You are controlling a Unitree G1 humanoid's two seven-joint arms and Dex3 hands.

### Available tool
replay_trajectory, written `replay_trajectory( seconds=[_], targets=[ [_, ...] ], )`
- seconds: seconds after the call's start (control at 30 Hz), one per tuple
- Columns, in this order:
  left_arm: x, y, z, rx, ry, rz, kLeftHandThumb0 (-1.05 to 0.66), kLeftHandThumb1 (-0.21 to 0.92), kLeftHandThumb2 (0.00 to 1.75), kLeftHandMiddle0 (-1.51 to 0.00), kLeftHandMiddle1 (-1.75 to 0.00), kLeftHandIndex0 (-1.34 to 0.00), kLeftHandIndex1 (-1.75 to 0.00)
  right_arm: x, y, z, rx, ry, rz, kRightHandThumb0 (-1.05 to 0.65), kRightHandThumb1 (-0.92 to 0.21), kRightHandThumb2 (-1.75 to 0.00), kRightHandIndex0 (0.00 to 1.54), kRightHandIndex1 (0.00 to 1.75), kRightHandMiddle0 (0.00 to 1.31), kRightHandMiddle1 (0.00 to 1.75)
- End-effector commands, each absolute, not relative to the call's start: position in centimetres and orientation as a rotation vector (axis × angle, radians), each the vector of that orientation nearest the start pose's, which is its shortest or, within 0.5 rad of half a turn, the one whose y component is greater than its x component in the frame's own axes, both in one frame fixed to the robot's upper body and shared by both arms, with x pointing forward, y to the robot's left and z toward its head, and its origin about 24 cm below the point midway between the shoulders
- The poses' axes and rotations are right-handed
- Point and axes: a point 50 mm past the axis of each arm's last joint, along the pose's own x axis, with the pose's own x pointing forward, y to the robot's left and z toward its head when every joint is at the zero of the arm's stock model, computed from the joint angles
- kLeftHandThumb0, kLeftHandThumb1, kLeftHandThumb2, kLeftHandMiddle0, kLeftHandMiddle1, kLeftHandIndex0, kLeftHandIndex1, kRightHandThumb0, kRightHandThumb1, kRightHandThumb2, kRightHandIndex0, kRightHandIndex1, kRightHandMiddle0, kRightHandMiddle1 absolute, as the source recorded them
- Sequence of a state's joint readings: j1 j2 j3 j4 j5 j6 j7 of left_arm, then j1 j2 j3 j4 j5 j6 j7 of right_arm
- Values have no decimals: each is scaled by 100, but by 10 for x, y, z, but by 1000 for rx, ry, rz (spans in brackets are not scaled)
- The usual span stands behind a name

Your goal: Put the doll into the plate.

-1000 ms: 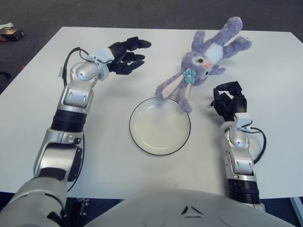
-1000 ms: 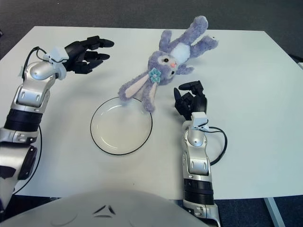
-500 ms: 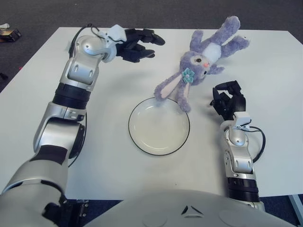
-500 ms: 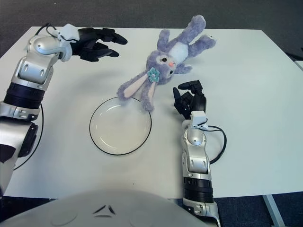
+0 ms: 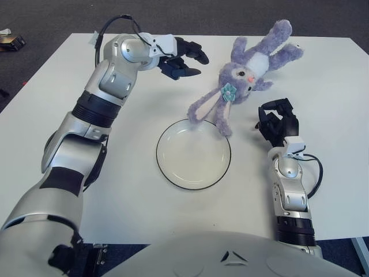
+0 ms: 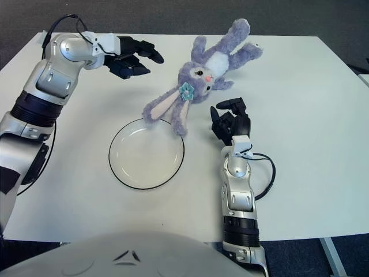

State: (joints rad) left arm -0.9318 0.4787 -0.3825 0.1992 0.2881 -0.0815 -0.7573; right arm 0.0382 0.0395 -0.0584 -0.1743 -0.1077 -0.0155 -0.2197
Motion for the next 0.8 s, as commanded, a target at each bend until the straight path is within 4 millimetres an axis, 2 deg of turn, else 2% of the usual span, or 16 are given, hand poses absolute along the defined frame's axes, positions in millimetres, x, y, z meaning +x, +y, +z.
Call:
replay_trajectory(
  seconds=[0.0, 0.07, 0.13, 0.33, 0.37, 0.5, 0.77],
  targets=[
    [337, 86, 215, 1243, -651, -944, -87, 92, 52, -75, -1, -27, -42, 237, -170, 55, -66, -79, -305, -35, -92, -39, 75, 175, 34, 161],
    [338, 88, 211, 1261, -774, -960, -85, 92, 48, -75, -1, -27, -43, 237, -170, 55, -67, -80, -306, -35, -92, -39, 75, 175, 34, 161],
    [339, 90, 209, 1264, -827, -970, -79, 92, 40, -75, -1, -28, -44, 236, -170, 55, -68, -80, -307, -35, -92, -39, 75, 175, 34, 161],
    [340, 91, 208, 1265, -877, -984, -76, 92, 35, -74, -1, -28, -44, 237, -171, 56, -69, -80, -307, -35, -92, -39, 74, 175, 34, 161],
    [340, 92, 208, 1265, -898, -990, -70, 92, 27, -74, -1, -32, -45, 237, -171, 56, -69, -80, -308, -35, -92, -39, 74, 175, 34, 161],
    [338, 94, 208, 1279, -975, -1007, -60, 92, 16, -73, -1, -38, -47, 237, -171, 56, -69, -80, -308, -35, -92, -39, 75, 175, 34, 161],
    [339, 95, 207, 1306, -1047, -1011, -58, 92, 13, -73, 0, -40, -47, 237, -172, 56, -69, -80, -308, -35, -92, -38, 75, 175, 35, 161]
  ],
)
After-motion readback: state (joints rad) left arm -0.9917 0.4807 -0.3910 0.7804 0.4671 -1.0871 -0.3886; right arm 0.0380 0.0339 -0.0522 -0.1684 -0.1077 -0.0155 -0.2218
